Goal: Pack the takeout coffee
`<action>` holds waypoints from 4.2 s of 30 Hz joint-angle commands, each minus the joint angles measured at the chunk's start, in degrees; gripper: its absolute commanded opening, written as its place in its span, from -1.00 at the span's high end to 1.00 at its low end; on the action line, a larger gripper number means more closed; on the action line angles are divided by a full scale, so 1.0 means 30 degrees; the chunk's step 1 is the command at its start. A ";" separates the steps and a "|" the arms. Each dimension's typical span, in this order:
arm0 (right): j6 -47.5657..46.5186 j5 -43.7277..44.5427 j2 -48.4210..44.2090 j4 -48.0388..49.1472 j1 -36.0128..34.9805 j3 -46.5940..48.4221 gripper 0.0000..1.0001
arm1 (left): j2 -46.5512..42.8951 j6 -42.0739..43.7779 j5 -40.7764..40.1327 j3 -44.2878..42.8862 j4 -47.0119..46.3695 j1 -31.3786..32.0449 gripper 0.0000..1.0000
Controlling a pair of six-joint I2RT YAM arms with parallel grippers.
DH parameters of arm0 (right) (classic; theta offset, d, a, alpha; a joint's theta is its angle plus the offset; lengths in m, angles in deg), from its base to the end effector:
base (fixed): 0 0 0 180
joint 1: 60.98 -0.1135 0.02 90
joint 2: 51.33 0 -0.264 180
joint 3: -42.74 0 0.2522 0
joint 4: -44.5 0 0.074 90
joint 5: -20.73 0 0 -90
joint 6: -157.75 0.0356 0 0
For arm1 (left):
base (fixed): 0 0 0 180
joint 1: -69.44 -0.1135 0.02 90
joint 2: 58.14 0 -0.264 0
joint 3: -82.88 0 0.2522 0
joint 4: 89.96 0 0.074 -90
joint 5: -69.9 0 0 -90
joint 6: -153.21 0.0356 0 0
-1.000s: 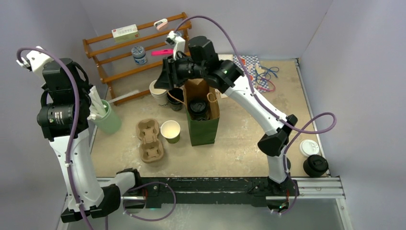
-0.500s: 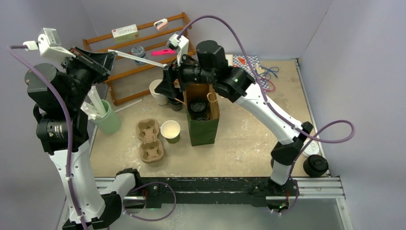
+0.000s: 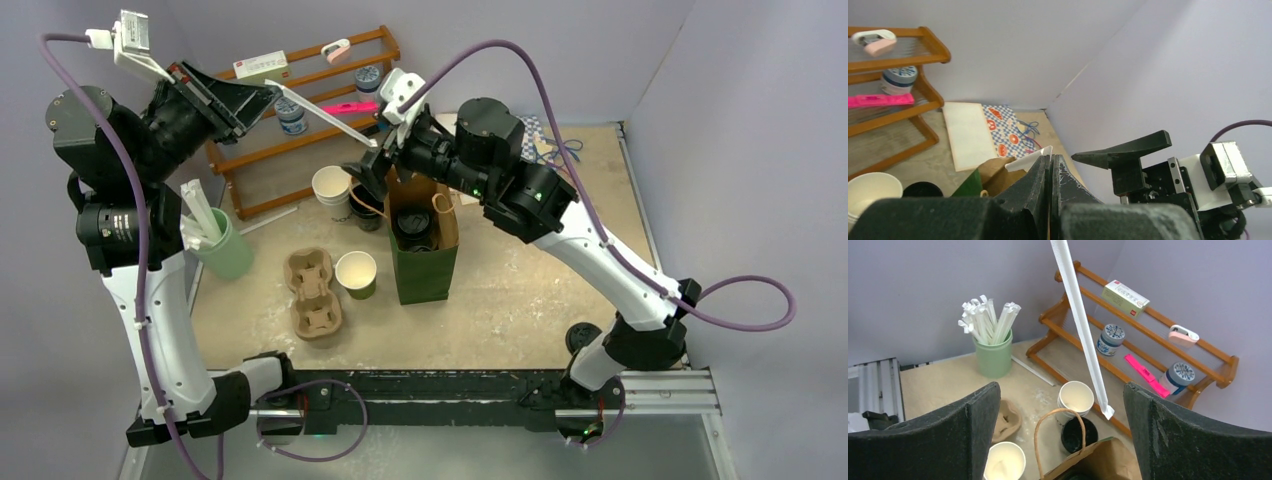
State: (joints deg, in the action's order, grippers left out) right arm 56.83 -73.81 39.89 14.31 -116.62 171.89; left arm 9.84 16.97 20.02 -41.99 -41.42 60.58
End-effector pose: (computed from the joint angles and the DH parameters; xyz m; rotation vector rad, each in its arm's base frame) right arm 0.1856 0.2765 0.5472 -0.8636 1.1939 0.6952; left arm 0.1606 0.0018 0.5842 -0.1249 1.5396 -1.0199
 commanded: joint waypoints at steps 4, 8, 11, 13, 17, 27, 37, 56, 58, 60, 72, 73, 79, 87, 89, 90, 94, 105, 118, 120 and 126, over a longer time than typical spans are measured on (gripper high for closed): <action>-0.2228 0.1042 -0.0188 0.2163 -0.0253 -0.0379 -0.52 | 0.0316 -0.2061 0.3091 -0.0747 -0.2274 0.0054 1.00; -0.2129 0.1444 0.0418 0.2558 -0.0292 0.0209 -0.39 | 0.0188 -0.2400 0.3619 -0.0195 -0.2763 0.0188 1.00; -0.2190 0.1455 0.1100 0.2429 -0.0322 0.1067 -0.34 | -0.0003 -0.2647 0.3894 0.0483 -0.3015 0.0492 1.00; -0.2163 0.1453 0.1397 0.2478 -0.0322 0.1430 -0.28 | -0.0044 -0.2881 0.4077 0.0832 -0.3326 0.0723 1.00; -0.2084 0.1461 0.1654 0.2689 -0.0322 0.1446 -0.14 | 0.0121 -0.2839 0.4234 0.0910 -0.3361 0.1176 1.00; -0.1560 0.2158 0.0741 0.3270 -0.0339 -0.0557 -0.23 | 0.0334 -0.1655 0.2851 0.1679 -0.1808 0.2419 1.00; 0.0418 0.3098 -0.2411 0.3141 -0.0320 -0.4369 -0.97 | 0.0230 0.0111 -0.1698 0.3188 -0.0535 0.4487 1.00; 0.0610 0.6699 -0.9218 0.2678 -0.0321 -1.0486 -0.97 | 0.1713 0.2409 -0.8048 0.5500 -0.2522 1.1227 1.00; 0.0551 0.6822 -0.9363 0.2587 -0.0322 -1.0486 -0.97 | 0.1986 0.3403 -1.0123 0.5377 -0.2656 1.2535 1.00; 0.0437 0.6932 -0.9450 0.2528 -0.0317 -1.0547 -0.97 | 0.2099 0.4466 -1.2883 0.5416 -0.2605 1.4001 0.62; -0.0237 0.7559 -0.9204 0.2891 -0.0321 -1.0904 -0.97 | 0.2046 0.6178 -1.6853 0.2243 0.0791 1.5922 -0.64; -0.0083 0.7870 -0.9197 0.2915 -0.0321 -1.0901 -0.97 | 0.2161 0.5982 -1.7832 0.1702 0.1661 1.5847 -0.64; 0.0906 0.9036 -0.9815 0.3273 -0.0293 -1.1464 -0.97 | 0.2530 0.3842 -1.7909 0.1672 0.5151 1.1435 -0.43; 0.1018 0.9028 -1.0007 0.2173 -0.0291 -1.1034 -0.97 | 0.1788 -0.3530 -2.0128 0.6419 0.5635 0.7882 -0.32; 0.1021 0.8929 -1.0058 0.1769 -0.0277 -1.0848 -0.96 | 0.2631 -0.4476 -1.9842 0.6859 0.6138 0.6860 -0.29; 0.1030 0.8899 -1.0109 0.1581 -0.0278 -1.0760 -0.96 | 0.3278 -0.5245 -1.9931 0.6579 0.7364 0.6387 -0.27; 0.1006 0.9040 -1.0571 0.0965 -0.0292 -1.0814 -0.95 | 0.6329 -0.7999 -2.1028 0.4927 1.1557 0.5059 -0.26; 0.1015 0.8962 -1.1349 0.0378 -0.0292 -1.1148 -0.84 | 0.5368 -1.2541 -2.0674 1.2025 0.3736 0.3019 0.21; -0.0443 0.9279 -1.0963 0.0458 -0.0292 -1.1123 -0.79 | 0.8537 -1.4038 -2.0498 1.2580 0.0847 0.0352 0.42; -0.0666 0.9418 -1.0883 0.0494 -0.0276 -1.1088 -0.78 | 0.9123 -1.4231 -2.0373 1.2481 0.0597 0.0170 0.43; -0.0813 0.9459 -1.0592 0.0591 -0.0289 -1.0956 -0.78 | 1.1543 -1.4691 -1.9621 1.1123 0.1925 -0.0472 0.43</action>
State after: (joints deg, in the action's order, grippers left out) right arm 55.98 -47.21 7.82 14.38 -117.34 137.62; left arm 40.42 -24.49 -40.61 -5.16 -37.31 60.69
